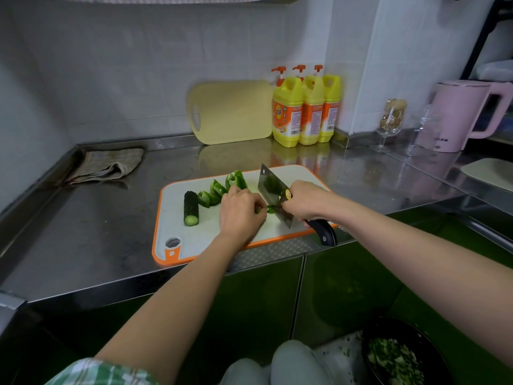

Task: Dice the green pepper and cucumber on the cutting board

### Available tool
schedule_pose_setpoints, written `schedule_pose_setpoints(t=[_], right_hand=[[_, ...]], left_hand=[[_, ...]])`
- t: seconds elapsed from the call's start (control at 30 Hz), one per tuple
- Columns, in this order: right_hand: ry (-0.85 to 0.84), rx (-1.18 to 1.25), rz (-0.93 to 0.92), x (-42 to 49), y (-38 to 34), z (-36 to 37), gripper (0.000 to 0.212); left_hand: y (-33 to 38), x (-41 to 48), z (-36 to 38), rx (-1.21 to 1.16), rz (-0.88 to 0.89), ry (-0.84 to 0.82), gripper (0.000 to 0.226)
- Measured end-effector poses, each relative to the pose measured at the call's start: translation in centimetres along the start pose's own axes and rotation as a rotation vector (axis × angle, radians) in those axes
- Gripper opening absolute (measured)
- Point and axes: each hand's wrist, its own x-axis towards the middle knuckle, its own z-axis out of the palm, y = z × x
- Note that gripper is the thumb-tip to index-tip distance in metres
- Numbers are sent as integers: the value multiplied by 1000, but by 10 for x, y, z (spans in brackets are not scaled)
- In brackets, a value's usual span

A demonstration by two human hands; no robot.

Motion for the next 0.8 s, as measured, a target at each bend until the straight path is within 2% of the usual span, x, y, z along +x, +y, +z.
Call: schedule_pose_setpoints(t=[0.13, 0.33, 0.47, 0.63, 0.8], right_hand=[[31, -17, -2, 4, -1, 8, 14], [134, 82, -23, 9, 7, 10, 11], [75, 101, -26, 4, 7, -3, 12], [15, -47, -27, 0, 2, -3, 14], [5, -19, -27, 4, -1, 1, 10]], left_hand=[[1, 1, 0, -10, 0, -8, 10], [0, 1, -1, -80, -6, -19, 11], [-4, 1, -1, -84, -6, 4, 14], [-3, 0, -1, -57, -5, -11, 12], [-3, 2, 0, -70, -8, -28, 11]])
